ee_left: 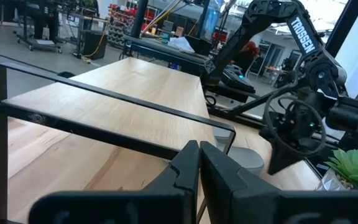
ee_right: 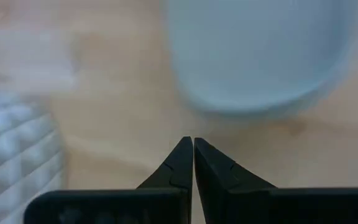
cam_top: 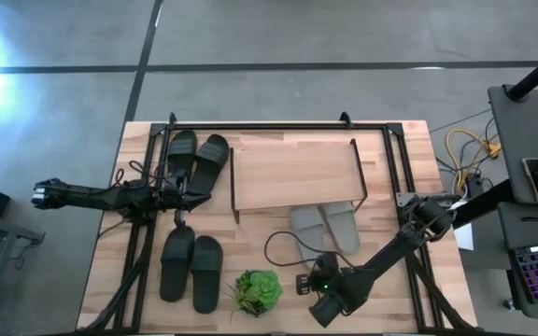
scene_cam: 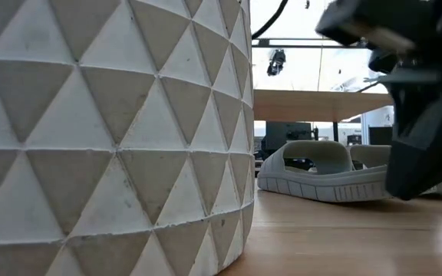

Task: Pick and place slides into the shelf
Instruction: Put the gray slide under the shelf

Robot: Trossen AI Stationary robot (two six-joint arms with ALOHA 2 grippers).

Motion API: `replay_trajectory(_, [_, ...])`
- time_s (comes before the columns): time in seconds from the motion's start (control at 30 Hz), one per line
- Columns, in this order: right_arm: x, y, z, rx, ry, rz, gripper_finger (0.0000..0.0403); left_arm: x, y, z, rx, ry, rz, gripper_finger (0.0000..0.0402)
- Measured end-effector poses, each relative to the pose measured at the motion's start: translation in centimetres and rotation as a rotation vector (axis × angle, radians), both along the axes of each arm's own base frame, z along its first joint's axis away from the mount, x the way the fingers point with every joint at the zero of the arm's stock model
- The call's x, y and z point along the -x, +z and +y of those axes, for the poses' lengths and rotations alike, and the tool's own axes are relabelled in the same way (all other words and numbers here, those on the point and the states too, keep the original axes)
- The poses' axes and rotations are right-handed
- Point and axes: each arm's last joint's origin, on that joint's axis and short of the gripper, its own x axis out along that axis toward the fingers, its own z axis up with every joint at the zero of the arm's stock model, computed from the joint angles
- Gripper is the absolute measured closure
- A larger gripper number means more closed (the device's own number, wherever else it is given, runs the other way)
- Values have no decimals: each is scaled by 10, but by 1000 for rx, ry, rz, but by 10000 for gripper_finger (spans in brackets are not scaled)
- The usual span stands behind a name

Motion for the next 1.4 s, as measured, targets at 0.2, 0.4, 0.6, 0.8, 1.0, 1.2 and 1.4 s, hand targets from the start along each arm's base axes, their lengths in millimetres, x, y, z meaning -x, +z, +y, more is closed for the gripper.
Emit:
replay_trajectory(0.2, [6,-1,-10,64,-40,78,394,0,-1,0,-1,0,8,402])
replay_trajectory(0.4, [-6,-1,-20,88,37,98,394,-1,-1,0,-1,0,13,402])
replay_trajectory(0.6, [-16,-1,-35,110,58,121,394,-1,-1,0,-1,0,14,402])
replay_trajectory(0.8, [-19,4,-31,99,79,86,394,-1,-1,0,0,0,15,402])
replay_trajectory(1.0, [-15,21,-9,94,142,46,394,-1,-1,0,1,0,14,402])
replay_trajectory(1.2, [-18,30,-7,96,126,18,394,-1,-1,0,2,1,12,402])
replay_trajectory(1.4, [-28,58,-26,137,90,-77,394,-1,-1,0,0,0,12,402])
